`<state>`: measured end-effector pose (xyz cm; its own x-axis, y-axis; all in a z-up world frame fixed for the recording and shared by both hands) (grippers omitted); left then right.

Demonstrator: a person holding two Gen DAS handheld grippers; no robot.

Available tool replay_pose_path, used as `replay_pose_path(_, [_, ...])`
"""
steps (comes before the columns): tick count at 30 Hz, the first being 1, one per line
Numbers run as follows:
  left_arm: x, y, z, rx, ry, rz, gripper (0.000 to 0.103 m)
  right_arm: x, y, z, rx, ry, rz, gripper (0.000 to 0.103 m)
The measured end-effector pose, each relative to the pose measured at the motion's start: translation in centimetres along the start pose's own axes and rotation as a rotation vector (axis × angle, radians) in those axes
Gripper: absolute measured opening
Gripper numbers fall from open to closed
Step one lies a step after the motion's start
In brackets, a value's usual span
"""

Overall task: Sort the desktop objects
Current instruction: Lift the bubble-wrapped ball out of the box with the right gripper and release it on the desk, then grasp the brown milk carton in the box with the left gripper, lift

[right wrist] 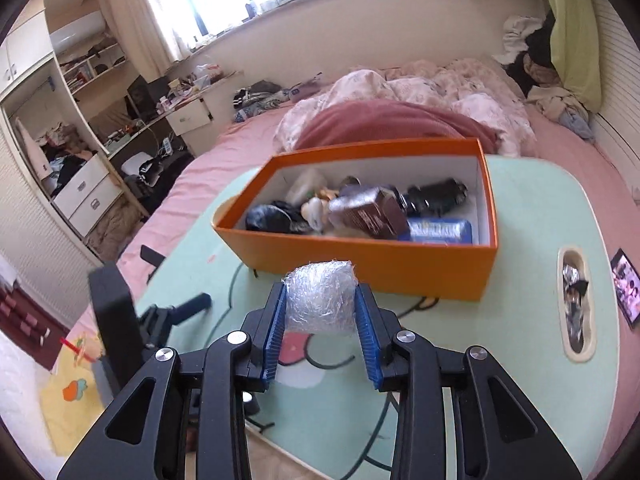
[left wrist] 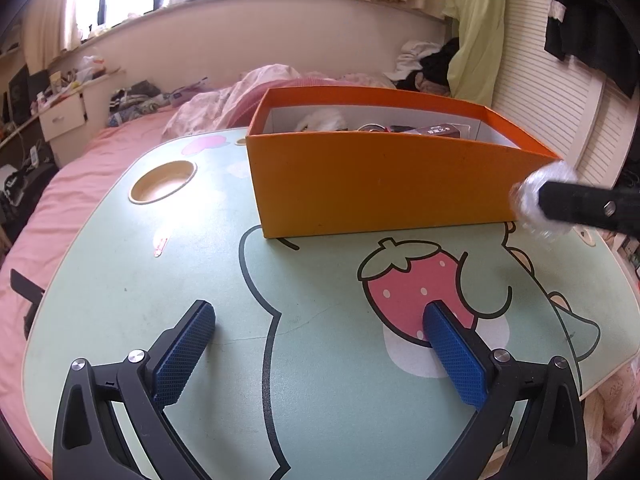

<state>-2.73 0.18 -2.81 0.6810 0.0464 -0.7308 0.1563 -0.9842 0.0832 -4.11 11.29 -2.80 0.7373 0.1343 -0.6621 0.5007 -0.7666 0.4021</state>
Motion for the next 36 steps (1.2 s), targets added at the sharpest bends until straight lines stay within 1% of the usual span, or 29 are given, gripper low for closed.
replay_pose_path(2, [0.0, 0.0, 0.0, 0.001, 0.000, 0.001, 0.103, 0.0, -1.0, 1.4, 0.036, 0.004, 0.023, 0.037])
replay_pose_path(3, [0.0, 0.0, 0.0, 0.001, 0.000, 0.000, 0.103, -0.2, -1.5, 1.5, 0.044, -0.017, 0.050, 0.037])
replay_pose_path(5, [0.0, 0.0, 0.0, 0.001, 0.000, 0.000, 0.103, 0.3, -2.2, 0.3, 0.027, -0.106, 0.104, 0.041])
replay_pose_path(6, [0.0, 0.0, 0.0, 0.001, 0.000, 0.000, 0.103, 0.8, -2.4, -0.5, 0.021, -0.150, 0.119, 0.050])
replay_pose_path(7, [0.0, 0.0, 0.1, -0.004, -0.004, 0.000, 0.103, 1.5, -2.3, -1.3, 0.021, -0.191, 0.119, 0.067])
replay_pose_path(9, [0.0, 0.0, 0.1, -0.005, -0.004, -0.001, 0.103, 2.8, -2.0, -2.9, 0.055, -0.254, 0.080, 0.086])
replay_pose_path(10, [0.0, 0.0, 0.1, -0.004, -0.004, -0.001, 0.103, 3.6, -1.8, -3.5, 0.087, -0.264, 0.049, 0.086])
replay_pose_path(13, [0.0, 0.0, 0.1, -0.005, -0.004, -0.001, 0.103, 6.0, -1.4, -3.1, 0.163, -0.189, -0.050, 0.086])
replay_pose_path(14, [0.0, 0.0, 0.1, -0.005, -0.004, -0.001, 0.103, 6.7, -1.6, -2.3, 0.200, -0.146, -0.065, 0.086])
replay_pose_path(15, [-0.2, 0.0, 0.3, -0.009, -0.003, 0.001, 0.103, 7.1, -1.5, -1.6, 0.247, -0.131, -0.102, 0.087])
replay_pose_path(16, [-0.2, 0.0, 0.3, -0.011, -0.003, 0.002, 0.103, 7.3, -1.3, -0.9, 0.292, -0.096, -0.136, 0.094])
replay_pose_path(17, [-0.1, 0.1, 0.3, -0.013, -0.003, 0.001, 0.103, 7.2, -1.1, -0.2, 0.317, -0.066, -0.161, 0.098])
replay_pose_path(18, [0.0, 0.1, 0.3, -0.013, -0.003, -0.001, 0.103, 7.0, -1.0, 0.1, 0.310, -0.059, -0.162, 0.102])
replay_pose_path(22, [0.1, 0.6, 0.4, -0.021, 0.001, -0.017, 0.103, 6.9, -1.1, 0.3, 0.304, -0.062, -0.166, 0.102])
replay_pose_path(23, [0.0, 0.9, 0.3, -0.011, 0.003, -0.032, 0.099, 6.9, -1.2, 0.3, 0.304, -0.062, -0.166, 0.102])
replay_pose_path(24, [-0.2, 1.3, -0.1, 0.027, 0.000, -0.060, 0.091, 7.0, -1.2, 0.3, 0.304, -0.062, -0.166, 0.102])
replay_pose_path(25, [-0.5, 1.7, -0.8, 0.078, -0.002, -0.095, 0.068, 7.1, -1.4, 0.2, 0.303, -0.064, -0.165, 0.102])
replay_pose_path(26, [-1.1, 2.0, -1.9, 0.143, -0.001, -0.134, 0.063, 7.1, -1.5, 0.2, 0.300, -0.065, -0.164, 0.102])
replay_pose_path(28, [-3.0, 1.9, -4.6, 0.264, -0.037, -0.180, 0.063, 7.5, -1.3, 0.1, 0.302, -0.066, -0.166, 0.102])
replay_pose_path(29, [-4.3, 1.4, -5.7, 0.301, -0.052, -0.167, 0.063, 7.5, -1.3, 0.1, 0.303, -0.066, -0.167, 0.102])
replay_pose_path(30, [-5.8, 0.7, -6.4, 0.324, -0.050, -0.142, 0.063, 7.5, -1.1, 0.1, 0.304, -0.066, -0.167, 0.102])
replay_pose_path(31, [-7.2, -0.2, -6.6, 0.342, -0.028, -0.122, 0.063, 7.5, -1.1, 0.1, 0.305, -0.066, -0.168, 0.102])
replay_pose_path(33, [-10.0, -2.1, -5.4, 0.375, 0.064, -0.105, 0.067, 7.5, -0.9, 0.2, 0.305, -0.067, -0.167, 0.102])
replay_pose_path(34, [-11.2, -3.1, -4.3, 0.373, 0.119, -0.091, 0.074, 7.6, -0.9, 0.2, 0.304, -0.067, -0.167, 0.102])
replay_pose_path(35, [-12.1, -4.1, -3.0, 0.355, 0.168, -0.076, 0.079, 7.6, -0.9, 0.1, 0.303, -0.068, -0.167, 0.102])
replay_pose_path(36, [-12.8, -4.9, -2.0, 0.328, 0.198, -0.065, 0.079, 7.6, -1.0, 0.1, 0.301, -0.069, -0.167, 0.102])
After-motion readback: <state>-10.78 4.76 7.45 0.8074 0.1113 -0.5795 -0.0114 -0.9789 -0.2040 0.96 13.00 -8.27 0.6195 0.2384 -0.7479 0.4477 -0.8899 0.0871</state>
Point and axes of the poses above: each gripper's, at about its wrist camera, not at the fingertips, and z roughly the way its jaws point, y to its left, x to its underside, the point moved 4 cm from there along z, roughly the way its jaws point, and after that the axes turned 13 degrees about -x, right-handed, at the moved point
